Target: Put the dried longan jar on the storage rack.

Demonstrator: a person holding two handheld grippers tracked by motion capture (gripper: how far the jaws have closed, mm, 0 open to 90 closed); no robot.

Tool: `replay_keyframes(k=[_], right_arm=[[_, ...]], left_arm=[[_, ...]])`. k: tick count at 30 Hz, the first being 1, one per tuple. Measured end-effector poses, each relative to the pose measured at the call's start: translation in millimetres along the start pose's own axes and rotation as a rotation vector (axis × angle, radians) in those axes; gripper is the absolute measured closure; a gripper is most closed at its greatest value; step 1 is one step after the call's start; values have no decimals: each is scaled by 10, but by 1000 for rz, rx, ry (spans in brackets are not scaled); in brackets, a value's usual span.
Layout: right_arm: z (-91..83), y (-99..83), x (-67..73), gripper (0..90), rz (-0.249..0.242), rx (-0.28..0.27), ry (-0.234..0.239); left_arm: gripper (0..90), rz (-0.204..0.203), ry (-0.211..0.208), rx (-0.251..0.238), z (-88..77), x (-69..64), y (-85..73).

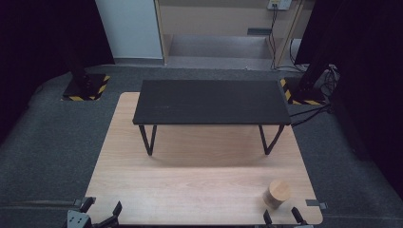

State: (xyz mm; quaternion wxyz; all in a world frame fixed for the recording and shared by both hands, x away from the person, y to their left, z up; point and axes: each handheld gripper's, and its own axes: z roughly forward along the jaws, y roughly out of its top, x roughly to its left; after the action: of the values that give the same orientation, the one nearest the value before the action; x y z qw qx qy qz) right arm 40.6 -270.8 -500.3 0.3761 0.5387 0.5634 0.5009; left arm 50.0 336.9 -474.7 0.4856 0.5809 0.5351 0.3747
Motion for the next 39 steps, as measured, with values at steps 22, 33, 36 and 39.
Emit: replay_keyframes(k=[22,33,36,39], right_arm=[[-14,-9,50,25,-13,-3,-24],[17,-32,77,24,-19,-2,-37],[28,-43,83,22,-20,-4,-44],[50,-55,92,22,-18,-9,-54]], left_arm=[[5,-1,-14,-3,4,-3,10],[5,-3,-19,-3,-6,-12,-1],[5,-2,-19,-4,-12,-13,4],[5,-4,-18,-6,-18,-13,3]])
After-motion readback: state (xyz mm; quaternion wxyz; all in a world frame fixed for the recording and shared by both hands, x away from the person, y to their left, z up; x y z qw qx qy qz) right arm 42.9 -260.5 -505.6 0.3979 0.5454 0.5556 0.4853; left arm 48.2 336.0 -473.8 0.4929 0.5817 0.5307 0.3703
